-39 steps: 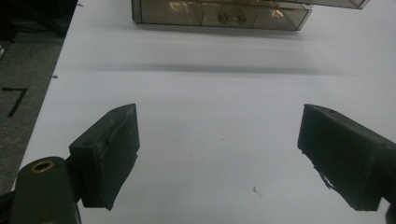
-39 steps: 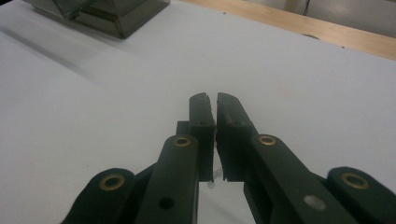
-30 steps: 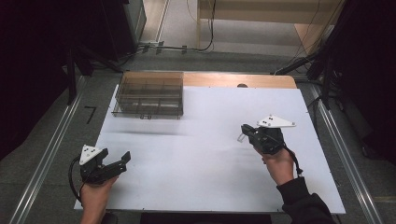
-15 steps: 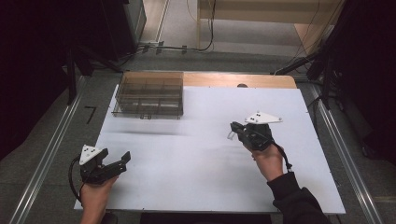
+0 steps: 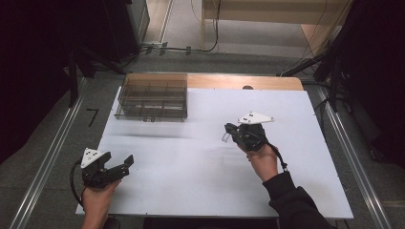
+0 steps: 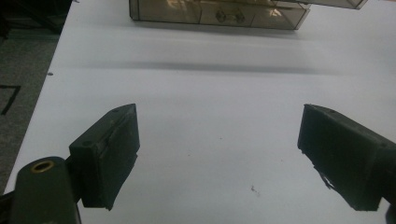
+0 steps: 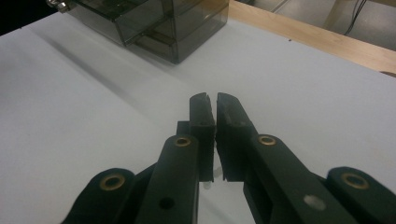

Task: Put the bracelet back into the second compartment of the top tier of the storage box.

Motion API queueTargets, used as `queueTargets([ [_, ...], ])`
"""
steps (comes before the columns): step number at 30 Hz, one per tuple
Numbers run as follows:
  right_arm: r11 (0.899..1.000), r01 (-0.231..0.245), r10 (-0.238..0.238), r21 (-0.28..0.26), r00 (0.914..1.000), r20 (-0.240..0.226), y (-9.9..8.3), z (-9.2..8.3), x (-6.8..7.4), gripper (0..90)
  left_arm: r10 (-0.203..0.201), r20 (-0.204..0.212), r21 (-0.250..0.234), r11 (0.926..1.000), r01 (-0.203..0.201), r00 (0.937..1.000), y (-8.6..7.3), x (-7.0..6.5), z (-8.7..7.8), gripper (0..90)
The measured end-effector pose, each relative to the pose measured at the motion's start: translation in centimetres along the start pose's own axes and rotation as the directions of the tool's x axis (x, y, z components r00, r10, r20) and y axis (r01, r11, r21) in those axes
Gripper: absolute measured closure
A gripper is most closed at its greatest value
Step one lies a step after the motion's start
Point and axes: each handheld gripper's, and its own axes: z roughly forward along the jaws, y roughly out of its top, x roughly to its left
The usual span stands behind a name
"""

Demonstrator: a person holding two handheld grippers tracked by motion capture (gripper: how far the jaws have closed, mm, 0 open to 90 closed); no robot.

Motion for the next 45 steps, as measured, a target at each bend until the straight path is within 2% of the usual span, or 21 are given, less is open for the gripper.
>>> queueTargets([
  [15, 0.999, 0.035, -0.035, -0.022, 0.9992, -0.021, 2.2, 1.8, 1.5, 82.9, 0.002, 0.003, 0.000, 1.0000, -0.002, 1.0000, 0.0, 0.1, 0.0, 13.2],
  [45, 0.998, 0.053, -0.055, -0.042, 0.9976, -0.043, 5.4, 4.6, 3.2, 83.0, 0.003, 0.004, -0.002, 1.0000, -0.003, 1.0000, 0.1, 0.1, 0.0, 13.2],
])
